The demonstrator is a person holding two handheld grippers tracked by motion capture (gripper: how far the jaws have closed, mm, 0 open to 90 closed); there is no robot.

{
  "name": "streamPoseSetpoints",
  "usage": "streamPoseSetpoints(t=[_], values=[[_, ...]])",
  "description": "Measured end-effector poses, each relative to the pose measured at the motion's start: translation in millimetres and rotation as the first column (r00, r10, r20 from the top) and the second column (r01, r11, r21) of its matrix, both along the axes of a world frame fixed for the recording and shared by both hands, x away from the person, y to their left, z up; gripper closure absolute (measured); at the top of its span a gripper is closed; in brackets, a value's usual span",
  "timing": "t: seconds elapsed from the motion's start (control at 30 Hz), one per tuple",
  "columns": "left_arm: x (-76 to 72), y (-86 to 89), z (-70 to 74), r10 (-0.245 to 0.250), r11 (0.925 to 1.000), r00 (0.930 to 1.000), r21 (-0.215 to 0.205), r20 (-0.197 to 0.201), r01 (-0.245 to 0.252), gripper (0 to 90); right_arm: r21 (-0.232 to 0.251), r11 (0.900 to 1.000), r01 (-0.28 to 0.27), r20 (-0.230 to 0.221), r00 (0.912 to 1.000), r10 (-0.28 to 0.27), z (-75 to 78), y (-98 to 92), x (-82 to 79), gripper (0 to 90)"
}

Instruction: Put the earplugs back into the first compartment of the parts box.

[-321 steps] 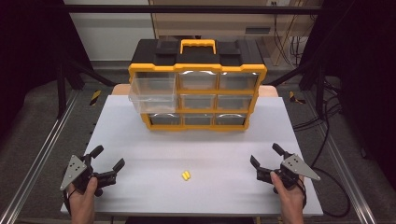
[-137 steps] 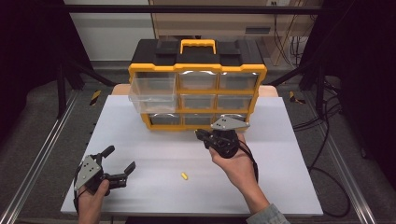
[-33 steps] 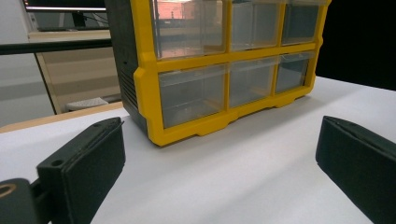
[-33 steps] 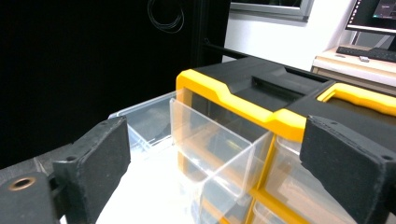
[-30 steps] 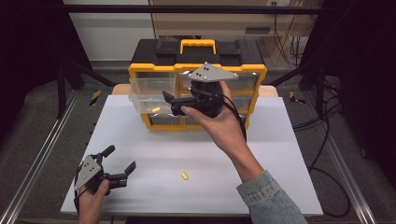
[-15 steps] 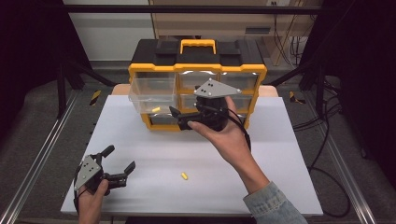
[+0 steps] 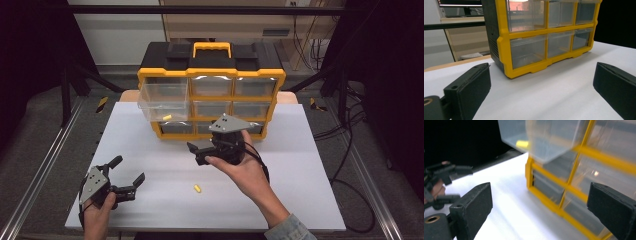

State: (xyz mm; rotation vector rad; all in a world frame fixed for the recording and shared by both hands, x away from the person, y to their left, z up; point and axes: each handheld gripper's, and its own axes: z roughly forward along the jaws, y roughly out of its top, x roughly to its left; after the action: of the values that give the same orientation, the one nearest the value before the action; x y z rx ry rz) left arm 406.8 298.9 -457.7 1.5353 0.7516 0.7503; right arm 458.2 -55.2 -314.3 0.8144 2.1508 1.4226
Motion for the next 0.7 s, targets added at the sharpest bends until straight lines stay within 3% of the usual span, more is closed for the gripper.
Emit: streamPoseSetpoints(t=[0.37, 0.7], values=[[0.1, 0.1, 0.0, 0.001, 1.0000, 1.0000, 0.003, 0.002, -0.001, 1.1, -0.026, 1.000, -0.007, -0.109, 0.9940, 0.004, -60.8, -3.2, -15.8, 6.9], [-0.1, -0.6, 0.1, 0.000, 1.0000, 1.0000, 0.008, 0.003, 0.000, 1.1, -0.032, 0.999, -0.008, -0.186, 0.9826, 0.002, -94.8, -6.5, -23.8, 7.8]])
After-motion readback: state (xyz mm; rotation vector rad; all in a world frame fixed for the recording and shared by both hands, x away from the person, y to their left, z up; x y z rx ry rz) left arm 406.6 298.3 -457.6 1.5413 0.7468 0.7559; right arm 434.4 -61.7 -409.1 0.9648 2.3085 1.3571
